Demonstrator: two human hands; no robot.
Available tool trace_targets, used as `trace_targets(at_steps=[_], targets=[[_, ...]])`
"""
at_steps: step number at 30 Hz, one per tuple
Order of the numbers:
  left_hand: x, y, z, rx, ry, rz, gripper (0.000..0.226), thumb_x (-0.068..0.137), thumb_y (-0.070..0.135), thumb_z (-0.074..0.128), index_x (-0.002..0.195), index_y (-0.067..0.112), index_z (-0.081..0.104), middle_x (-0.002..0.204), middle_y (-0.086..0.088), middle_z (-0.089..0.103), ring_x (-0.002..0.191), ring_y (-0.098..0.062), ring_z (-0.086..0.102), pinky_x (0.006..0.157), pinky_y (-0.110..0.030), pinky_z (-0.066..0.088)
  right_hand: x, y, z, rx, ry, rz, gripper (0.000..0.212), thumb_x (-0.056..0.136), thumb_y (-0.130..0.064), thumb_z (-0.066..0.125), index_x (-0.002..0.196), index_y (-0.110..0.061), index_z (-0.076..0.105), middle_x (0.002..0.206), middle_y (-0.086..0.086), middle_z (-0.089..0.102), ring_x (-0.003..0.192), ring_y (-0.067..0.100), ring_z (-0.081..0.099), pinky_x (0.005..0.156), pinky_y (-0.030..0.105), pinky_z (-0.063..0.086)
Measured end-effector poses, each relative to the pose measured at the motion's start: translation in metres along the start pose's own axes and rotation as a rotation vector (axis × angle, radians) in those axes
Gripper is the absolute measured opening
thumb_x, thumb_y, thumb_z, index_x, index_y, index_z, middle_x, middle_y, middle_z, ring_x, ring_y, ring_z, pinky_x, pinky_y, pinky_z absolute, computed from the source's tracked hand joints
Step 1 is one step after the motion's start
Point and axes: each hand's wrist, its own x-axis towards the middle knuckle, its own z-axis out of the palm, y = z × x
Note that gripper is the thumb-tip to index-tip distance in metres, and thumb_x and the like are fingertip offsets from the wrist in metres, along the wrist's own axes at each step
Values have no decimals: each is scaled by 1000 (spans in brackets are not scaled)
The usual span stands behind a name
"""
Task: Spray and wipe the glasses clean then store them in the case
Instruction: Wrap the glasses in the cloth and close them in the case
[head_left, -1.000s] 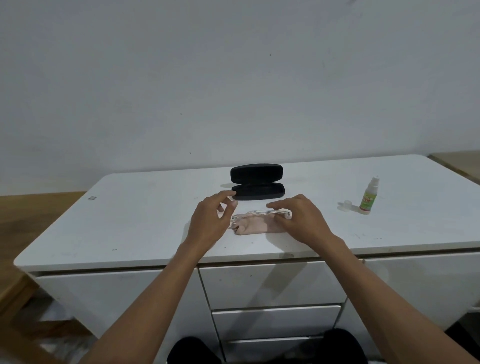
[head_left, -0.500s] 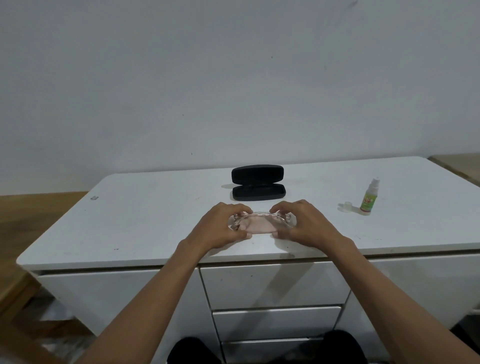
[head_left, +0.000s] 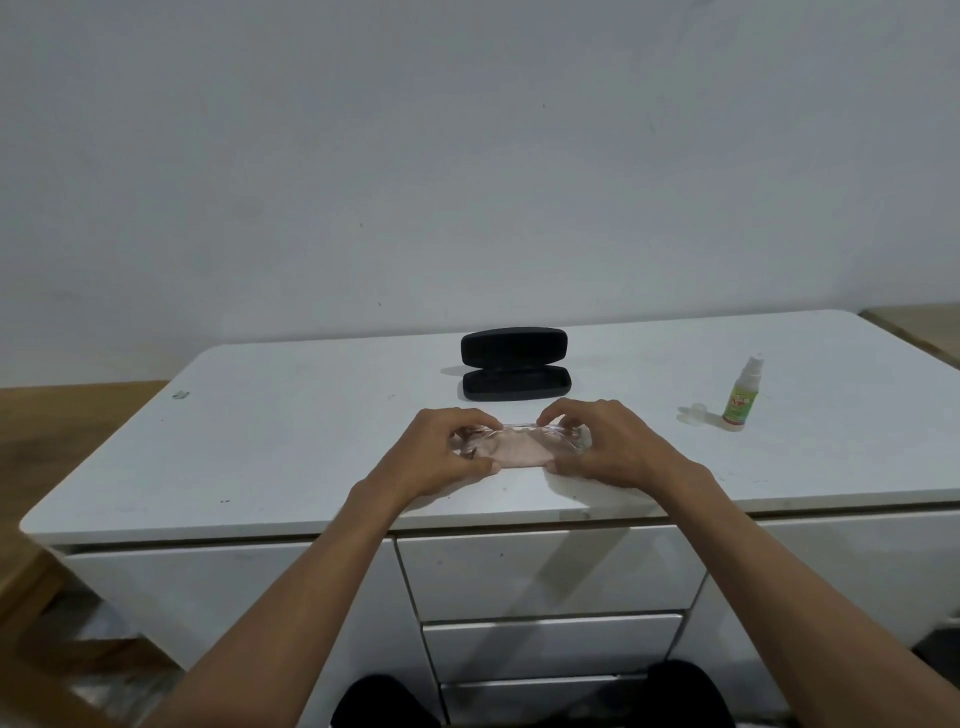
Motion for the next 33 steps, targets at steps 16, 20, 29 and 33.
trace_targets(at_steps=[16,20,29,33], targets=[[34,-5,-8,-69,105,19,43,70,31,87,110,42,75,108,15,73,105,-4,65,94,-31,53,33,6,-17,-5,94,-40,42,74,-35,85,114,-35,71,102,-17,70,95,6,60,88,33,51],[57,-8,-16,-47,136,40,44,72,27,88,112,37,76,109,14,73,105,-4,62,96,-32,51,57,8,-25,-30,114,-46,48,73,-35,85,118,-35,70,106,-9,73,99,13,64,87,34,51],[105,-29,-14,39,203,41,45,70,31,83,111,45,71,106,22,71,107,-5,55,89,-22,41,106,22,-19,-73,201,-97,49,71,-40,77,119,-33,68,105,-5,71,95,23,61,82,42,52],[110,-35,-8,19,215,18,49,73,24,85,116,40,71,104,23,67,111,-4,53,90,-20,44,119,34,-10,-104,224,-111,50,70,-43,75,118,-37,65,106,-8,71,95,24,60,82,41,51]])
